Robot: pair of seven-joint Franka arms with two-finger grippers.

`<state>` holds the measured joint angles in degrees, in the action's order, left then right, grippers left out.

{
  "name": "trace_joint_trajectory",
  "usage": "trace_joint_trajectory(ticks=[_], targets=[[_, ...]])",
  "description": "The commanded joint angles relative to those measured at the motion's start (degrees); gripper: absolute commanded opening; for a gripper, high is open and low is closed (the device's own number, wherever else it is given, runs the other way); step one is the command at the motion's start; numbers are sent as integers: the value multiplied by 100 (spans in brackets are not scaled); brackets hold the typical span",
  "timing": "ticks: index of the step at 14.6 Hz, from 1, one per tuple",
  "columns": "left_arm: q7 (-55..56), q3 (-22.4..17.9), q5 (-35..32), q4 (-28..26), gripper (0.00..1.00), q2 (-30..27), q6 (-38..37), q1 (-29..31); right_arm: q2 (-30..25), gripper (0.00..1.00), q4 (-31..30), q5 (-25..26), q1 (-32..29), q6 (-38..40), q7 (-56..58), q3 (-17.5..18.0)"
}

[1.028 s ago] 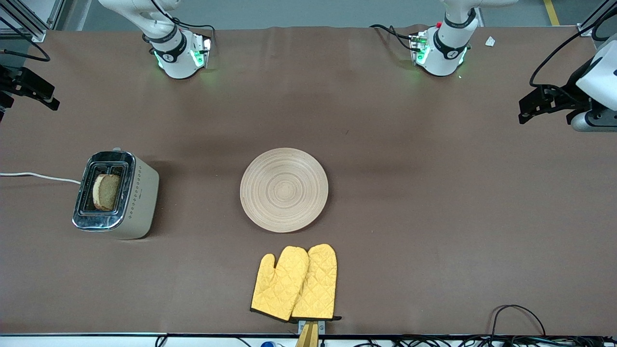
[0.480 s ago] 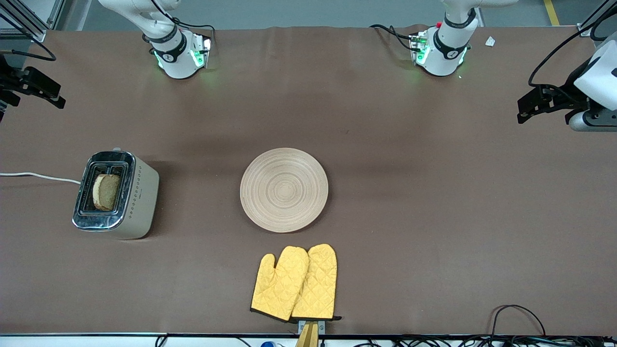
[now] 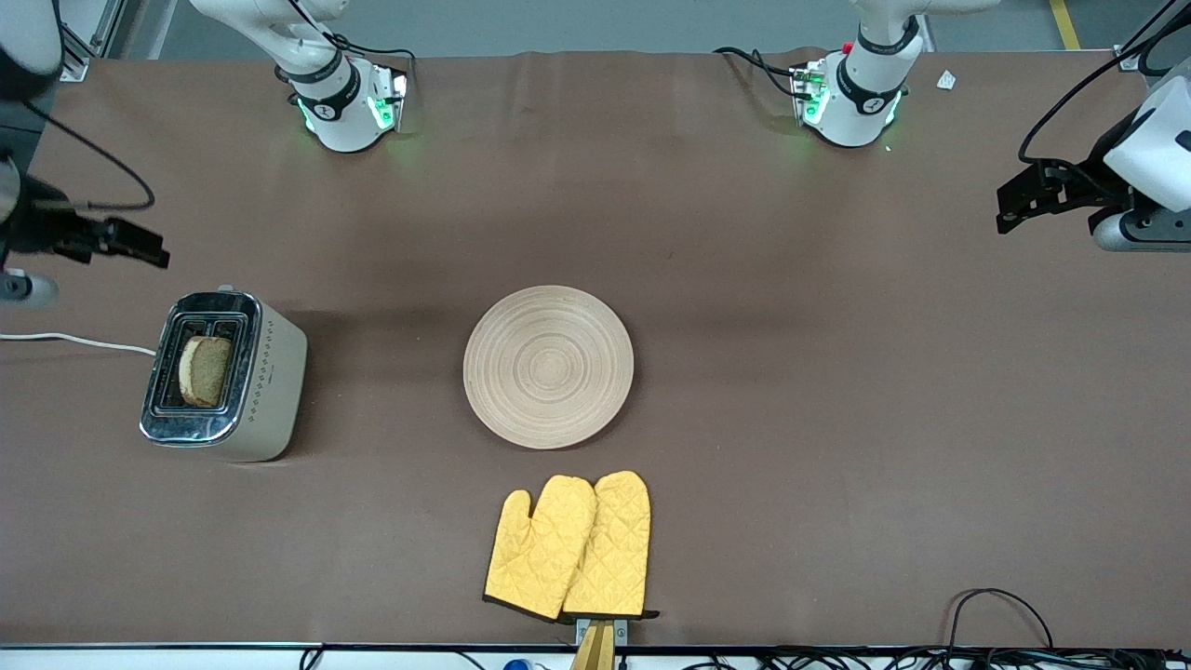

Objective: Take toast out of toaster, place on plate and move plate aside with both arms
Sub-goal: 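Lower the right gripper onto the toast slice in the toaster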

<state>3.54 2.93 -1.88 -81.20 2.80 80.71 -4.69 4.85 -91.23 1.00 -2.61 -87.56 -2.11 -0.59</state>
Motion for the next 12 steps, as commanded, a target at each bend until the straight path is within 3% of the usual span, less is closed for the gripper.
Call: trace_joint_trajectory(ticks=[1,4,12], targets=[[-38,-3,3,166,100,54,-134,-14,165,100,-305,-65,-125,-565,-26,33],[-47,23,3,166,100,54,-134,-31,148,100,-1019,-65,-170,-1402,-8,33],[-46,208,3,157,100,63,-134,-67,604,100,-1398,14,-213,-2396,229,33]])
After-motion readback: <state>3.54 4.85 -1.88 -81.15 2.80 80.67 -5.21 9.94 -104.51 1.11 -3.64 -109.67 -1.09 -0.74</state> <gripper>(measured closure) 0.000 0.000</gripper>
